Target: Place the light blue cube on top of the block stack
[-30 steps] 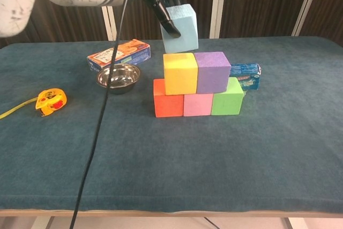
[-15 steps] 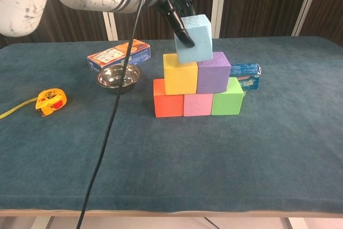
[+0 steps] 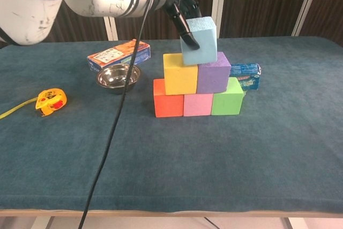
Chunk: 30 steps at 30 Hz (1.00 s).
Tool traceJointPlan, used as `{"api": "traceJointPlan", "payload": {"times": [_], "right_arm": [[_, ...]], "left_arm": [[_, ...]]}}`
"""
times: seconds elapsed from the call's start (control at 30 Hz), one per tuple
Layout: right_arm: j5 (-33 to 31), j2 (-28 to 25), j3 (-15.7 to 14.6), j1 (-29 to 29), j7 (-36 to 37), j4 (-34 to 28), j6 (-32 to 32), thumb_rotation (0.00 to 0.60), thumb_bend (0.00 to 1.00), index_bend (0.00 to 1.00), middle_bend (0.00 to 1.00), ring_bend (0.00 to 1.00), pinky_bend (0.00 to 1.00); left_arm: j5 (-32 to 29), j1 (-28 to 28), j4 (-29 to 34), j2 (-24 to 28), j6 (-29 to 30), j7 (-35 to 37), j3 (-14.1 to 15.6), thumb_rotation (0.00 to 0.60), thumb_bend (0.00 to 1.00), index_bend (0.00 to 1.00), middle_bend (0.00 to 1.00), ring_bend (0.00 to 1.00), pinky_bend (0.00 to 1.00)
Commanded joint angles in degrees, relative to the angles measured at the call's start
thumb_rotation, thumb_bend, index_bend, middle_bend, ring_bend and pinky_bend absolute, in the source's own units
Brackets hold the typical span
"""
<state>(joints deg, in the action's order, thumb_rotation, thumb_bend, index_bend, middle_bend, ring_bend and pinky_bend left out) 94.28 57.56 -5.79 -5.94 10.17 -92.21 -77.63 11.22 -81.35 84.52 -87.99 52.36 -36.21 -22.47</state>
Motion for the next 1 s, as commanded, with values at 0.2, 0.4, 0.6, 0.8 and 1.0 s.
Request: {"api": "traceJointPlan", "payload": {"times": [0.2,0.4,0.6,0.8,1.0], "right_arm": [[-0.09,-0.25,-0.04,0.29,0.38,0.07,-0.4,0.6,0.24,0.0,0.0,0.0,0.0],[-0.18,-0.41,-0.04,0.26,0.5,-0.02,-0.2,0.6,0.24,0.0,0.0,0.0,0.0],[-0.18,-0.52,-0.05,0.34,0.42,-0.21,-0.26,0.6,0.24,0.0,0.0,0.0,0.0],[-0.4,-0.65,-0.01,0.27,0.38,-0.34,0.03,0.6,0.24,0.0,0.0,0.0,0.0],[-0.3,-0.74,-0.07,0.35,0.36,-0.46,-0.03,0.6,0.24,0.0,0.0,0.0,0.0]], "left_arm": [[0.97,-0.56,-1.62,-0.94,-0.18,-0.12,0.43,0.6,0.14,0.41,0.45,0.29,0.17],[0.82,-0.93,-1.6,-0.67,0.01,-1.04,0.96,0.6,0.14,0.41,0.45,0.29,0.17],[1.02,-1.02,-2.08,-0.78,-0.7,-1.43,1.61,0.6,0.11,0.38,0.44,0.28,0.17],[1.53,-1.12,-1.57,-0.43,-0.77,-1.28,1.57,0.6,0.04,0.34,0.42,0.27,0.17],[1.5,-1.15,-1.47,-0.39,-0.23,-1.51,1.83,0.6,0.01,0.33,0.4,0.26,0.17]]}}
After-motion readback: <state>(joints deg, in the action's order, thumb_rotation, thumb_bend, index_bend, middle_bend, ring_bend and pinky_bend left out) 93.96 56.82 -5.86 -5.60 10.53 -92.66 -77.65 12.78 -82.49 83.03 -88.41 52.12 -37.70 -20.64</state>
